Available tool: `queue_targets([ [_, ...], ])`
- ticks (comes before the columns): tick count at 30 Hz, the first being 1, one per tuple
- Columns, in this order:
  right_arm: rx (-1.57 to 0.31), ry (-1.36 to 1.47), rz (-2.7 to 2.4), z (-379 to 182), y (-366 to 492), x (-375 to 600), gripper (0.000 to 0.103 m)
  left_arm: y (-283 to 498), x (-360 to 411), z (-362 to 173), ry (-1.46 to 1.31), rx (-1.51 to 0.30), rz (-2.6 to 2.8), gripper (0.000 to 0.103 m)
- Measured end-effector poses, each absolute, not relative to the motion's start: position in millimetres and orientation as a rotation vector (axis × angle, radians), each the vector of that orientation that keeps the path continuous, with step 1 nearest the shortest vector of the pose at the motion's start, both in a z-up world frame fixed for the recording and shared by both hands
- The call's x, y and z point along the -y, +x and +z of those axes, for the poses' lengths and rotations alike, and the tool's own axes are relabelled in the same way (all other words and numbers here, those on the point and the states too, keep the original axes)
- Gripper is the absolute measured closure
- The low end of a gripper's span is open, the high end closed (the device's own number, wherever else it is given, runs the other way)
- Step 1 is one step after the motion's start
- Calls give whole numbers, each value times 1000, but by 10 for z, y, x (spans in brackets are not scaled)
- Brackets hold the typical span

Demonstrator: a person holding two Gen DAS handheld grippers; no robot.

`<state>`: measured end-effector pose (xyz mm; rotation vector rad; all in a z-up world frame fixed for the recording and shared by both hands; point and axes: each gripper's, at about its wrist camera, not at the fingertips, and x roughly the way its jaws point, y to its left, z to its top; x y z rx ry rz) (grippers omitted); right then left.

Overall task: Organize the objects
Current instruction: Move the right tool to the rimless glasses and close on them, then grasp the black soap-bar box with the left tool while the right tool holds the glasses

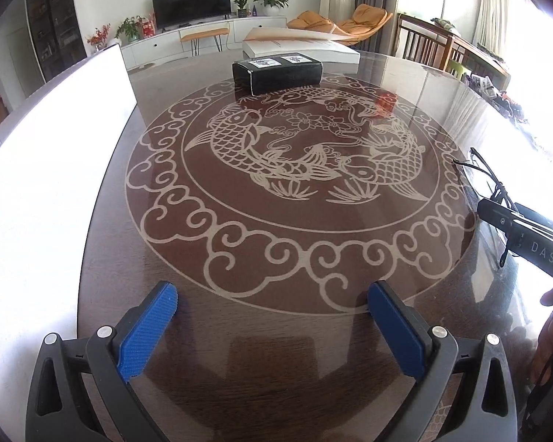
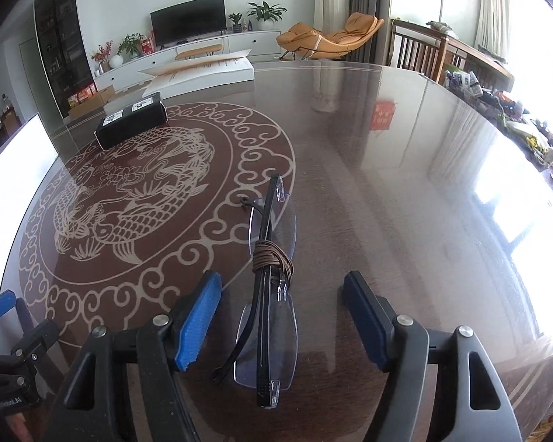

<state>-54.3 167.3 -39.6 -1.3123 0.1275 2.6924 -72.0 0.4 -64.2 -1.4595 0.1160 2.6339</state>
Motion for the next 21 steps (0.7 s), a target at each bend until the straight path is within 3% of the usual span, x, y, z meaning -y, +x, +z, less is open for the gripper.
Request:
queue_targets([
  [4, -111, -1328, 2696, -410, -550, -1637, 24, -1019, -136, -537, -1580, -204, 2458, 0],
  [13, -93, -1347, 2706, -423, -554, -1607, 17, -2395, -462, -269, -1413, -762, 2429, 0],
  [21, -101, -1350, 2712, -420, -552, -1612, 16, -3282, -615, -395, -1329, -785, 2414, 0],
])
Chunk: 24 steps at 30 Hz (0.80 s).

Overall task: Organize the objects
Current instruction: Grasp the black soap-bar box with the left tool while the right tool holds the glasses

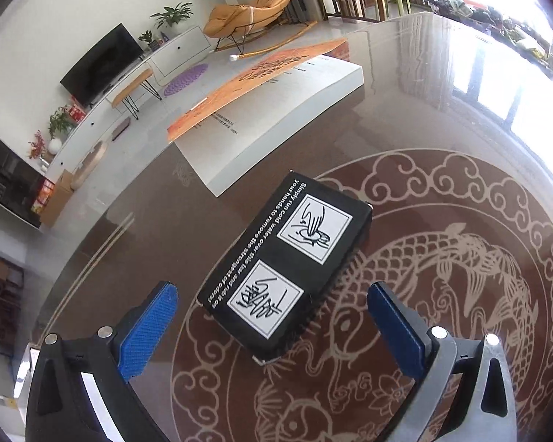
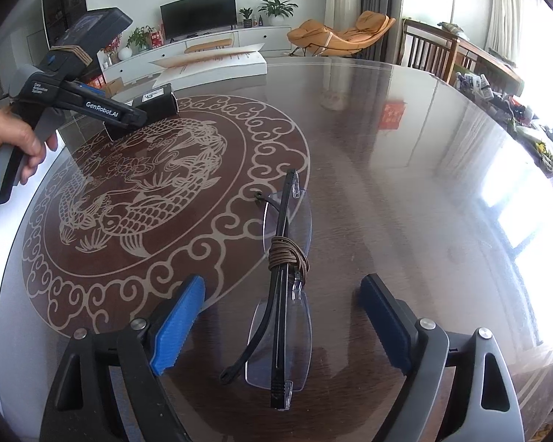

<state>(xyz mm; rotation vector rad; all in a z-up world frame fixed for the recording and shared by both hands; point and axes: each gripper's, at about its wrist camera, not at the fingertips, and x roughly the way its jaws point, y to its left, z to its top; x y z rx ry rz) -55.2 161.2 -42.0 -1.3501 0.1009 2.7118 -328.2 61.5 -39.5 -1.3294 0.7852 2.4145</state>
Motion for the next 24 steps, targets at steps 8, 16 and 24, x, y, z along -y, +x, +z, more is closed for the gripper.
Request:
queue_targets([
  [8, -89, -1356, 2709, -429, -569, -1582, 15, -3551, -531, -482, -1357, -545, 2427, 30],
  [16, -81, -1359, 2708, -437, -572, -1565, 14, -2913, -503, -404, -1361, -403, 2534, 45],
  [24, -87, -1357, 2711, -434, -570, -1572, 14, -1322, -525, -584, -1410, -171, 2589, 44],
])
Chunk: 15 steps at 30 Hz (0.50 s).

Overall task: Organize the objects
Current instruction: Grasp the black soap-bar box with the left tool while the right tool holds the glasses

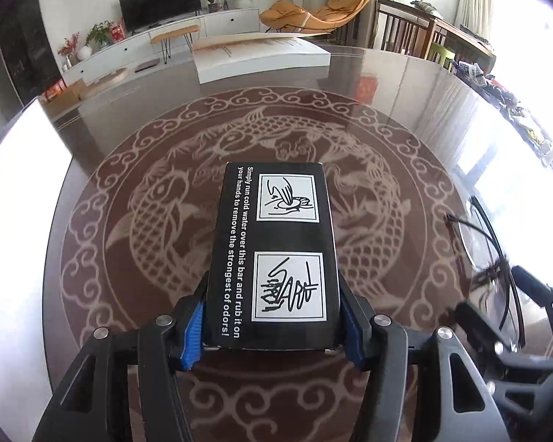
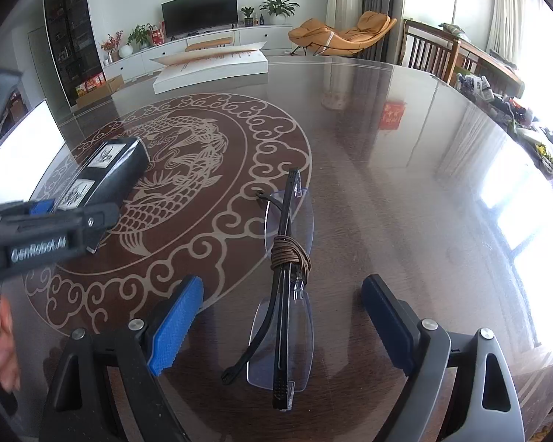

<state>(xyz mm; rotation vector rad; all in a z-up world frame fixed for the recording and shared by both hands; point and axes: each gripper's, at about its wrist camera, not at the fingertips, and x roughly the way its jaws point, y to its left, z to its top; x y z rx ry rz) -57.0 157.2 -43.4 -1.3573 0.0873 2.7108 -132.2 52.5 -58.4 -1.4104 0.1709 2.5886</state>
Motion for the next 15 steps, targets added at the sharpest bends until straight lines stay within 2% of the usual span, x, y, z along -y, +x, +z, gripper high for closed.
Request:
queue_targets([
  [1, -91, -1356, 2712, -434, -569, -1573, 14, -1152, -502, -605, -1397, -154, 2604, 44],
  [3, -92, -1357, 2713, -435, -569, -1573, 14, -920, -466, -643, -1390, -149, 2628, 37],
  [5, -79, -1360, 2708, -440, -575, -1560, 14, -885, -426, -695, -1429, -147, 2614, 2],
  [15, -73, -1368, 2707, -435, -588, -1546, 10, -1024, -374, -686, -1384, -139, 2624, 0],
])
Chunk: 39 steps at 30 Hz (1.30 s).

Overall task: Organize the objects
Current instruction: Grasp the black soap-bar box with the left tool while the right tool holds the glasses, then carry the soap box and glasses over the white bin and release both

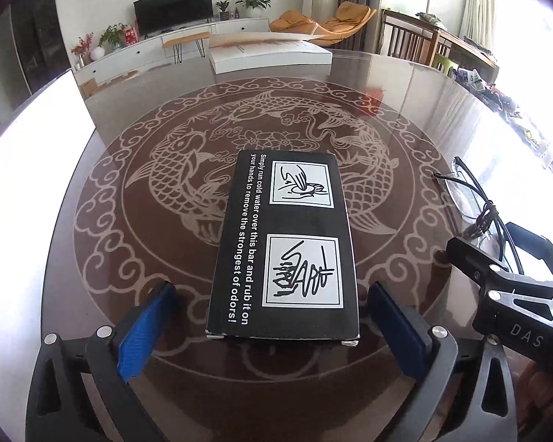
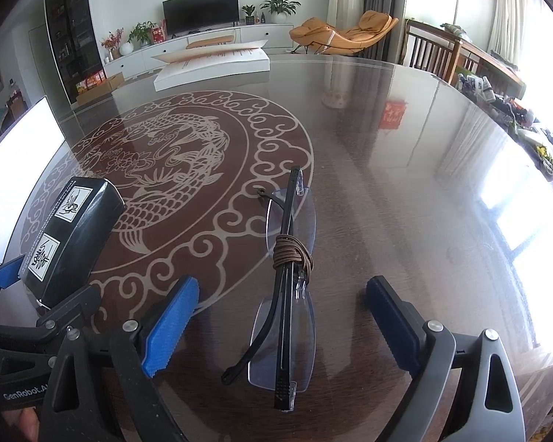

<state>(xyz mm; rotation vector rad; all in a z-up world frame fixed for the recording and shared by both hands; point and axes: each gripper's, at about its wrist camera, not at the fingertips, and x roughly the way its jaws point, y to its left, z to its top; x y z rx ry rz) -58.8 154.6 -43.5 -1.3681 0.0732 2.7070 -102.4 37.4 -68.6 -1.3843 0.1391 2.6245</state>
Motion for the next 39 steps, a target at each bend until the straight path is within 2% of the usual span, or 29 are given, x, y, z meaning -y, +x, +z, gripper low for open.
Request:
queue_targets([
  [17, -85, -1374, 2719, -445, -589, -1553, 8, -1007, -383, -678, -1392, -144, 2610, 0],
  [22, -190, -1470, 2732, -386, -633, -1672, 8, -1183, -380, -655, -1482, -196, 2512, 0],
  [24, -204, -1538, 2692, -342, -685, -1698, 26, -1232, -358, -630, -1482, -204, 2544, 0],
  [25, -175, -1565, 2673, -319, -710, -1695, 49, -1241, -348, -603, -1463, -201, 2557, 15],
  [26, -128, -1596, 2653, -303, -742, -1670, 74, -1245, -341, -578, -1446, -173, 2542, 39],
  [27, -83, -1627, 2636, -295, -764, -1642, 79, -1236, -342, -553, -1435, -164, 2547, 45],
  [28, -69, -1659, 2617, -288, -775, -1631, 82, -1213, -339, -521, -1424, -176, 2573, 45],
  [29, -91, -1682, 2611, -273, -768, -1633, 90, -1171, -313, -475, -1396, -147, 2577, 46],
  [35, -192, -1638, 2723, 145, -538, -1405, 93, -653, 51, 17, -1258, 129, 2551, 46],
  [39, -279, -1585, 2912, 623, -369, -907, 93, -263, 547, 522, -1138, 174, 2591, 46],
])
